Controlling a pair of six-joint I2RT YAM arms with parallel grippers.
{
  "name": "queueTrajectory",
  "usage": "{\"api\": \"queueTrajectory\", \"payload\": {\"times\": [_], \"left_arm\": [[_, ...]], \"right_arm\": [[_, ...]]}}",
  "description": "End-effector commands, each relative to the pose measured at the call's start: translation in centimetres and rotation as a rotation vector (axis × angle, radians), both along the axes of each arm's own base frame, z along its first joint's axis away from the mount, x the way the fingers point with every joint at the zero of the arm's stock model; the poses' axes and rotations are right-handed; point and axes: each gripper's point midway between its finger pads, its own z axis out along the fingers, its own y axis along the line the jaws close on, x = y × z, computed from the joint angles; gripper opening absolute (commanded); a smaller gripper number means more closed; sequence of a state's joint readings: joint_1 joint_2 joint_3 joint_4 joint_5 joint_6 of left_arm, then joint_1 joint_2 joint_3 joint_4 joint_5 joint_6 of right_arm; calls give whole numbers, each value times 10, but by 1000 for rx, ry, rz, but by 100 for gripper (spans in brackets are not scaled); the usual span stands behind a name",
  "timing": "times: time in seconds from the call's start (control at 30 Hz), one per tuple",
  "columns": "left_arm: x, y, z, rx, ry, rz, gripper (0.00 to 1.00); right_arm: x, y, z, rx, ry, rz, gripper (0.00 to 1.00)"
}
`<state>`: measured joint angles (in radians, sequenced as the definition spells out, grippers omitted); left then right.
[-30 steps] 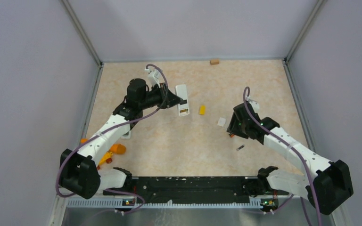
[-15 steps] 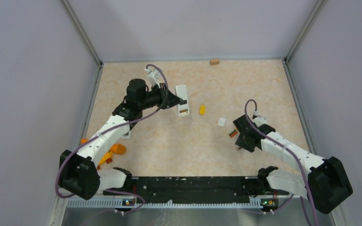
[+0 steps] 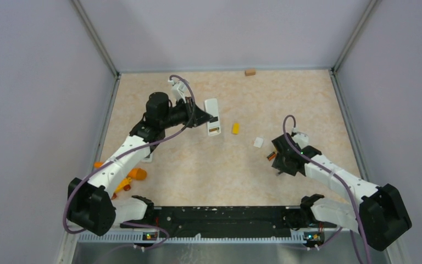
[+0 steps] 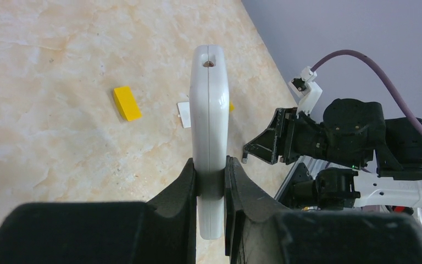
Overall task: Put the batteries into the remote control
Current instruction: Pick up the battery from the center of the board.
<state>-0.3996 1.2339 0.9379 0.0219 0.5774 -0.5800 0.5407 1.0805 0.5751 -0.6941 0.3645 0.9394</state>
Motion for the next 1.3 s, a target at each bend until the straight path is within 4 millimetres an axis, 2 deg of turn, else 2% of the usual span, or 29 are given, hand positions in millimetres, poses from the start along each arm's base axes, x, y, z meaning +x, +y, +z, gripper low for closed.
{"api": "queueTrajectory", "payload": {"times": [0.0,0.1,0.17,0.27,0.37,0.43,0.53,0.6,0.67,0.83,1.0,1.13,1.27], "left_arm": [[1,4,31,-41,-83,14,0],[4,8,39,-69,-67,27,0],[6,11,43,-81,-63,36,0],[8,15,48,-91,-56,46,0],[8,21,53,-119,-35,45,0],[7,27,57,-139,-18,37,0],[7,39,61,-156,-7,48,0],[7,45,62,-165,0,58,0],[7,50,63,-172,4,68,0],[8,59,64,-170,-5,100,0],[10,62,63,-175,4,119,0],[11,62,61,-184,12,117,0],[12,61,60,-195,13,113,0]], "right_arm": [[46,19,54,-8,-201,210,46],[75,38,94,-31,-368,404,46],[88,52,116,-79,-466,597,47],[96,55,128,-253,-496,872,50],[99,37,123,-450,-406,1020,52],[91,27,115,-527,-311,1128,49],[55,25,97,-509,-172,1397,42],[41,18,92,-519,-143,1466,41],[17,20,78,-463,-113,1588,42],[-7,14,57,-427,-48,1671,43],[-22,15,38,-432,4,1757,45],[-26,12,24,-492,3,1792,47],[-19,15,20,-530,-63,1796,50]]}}
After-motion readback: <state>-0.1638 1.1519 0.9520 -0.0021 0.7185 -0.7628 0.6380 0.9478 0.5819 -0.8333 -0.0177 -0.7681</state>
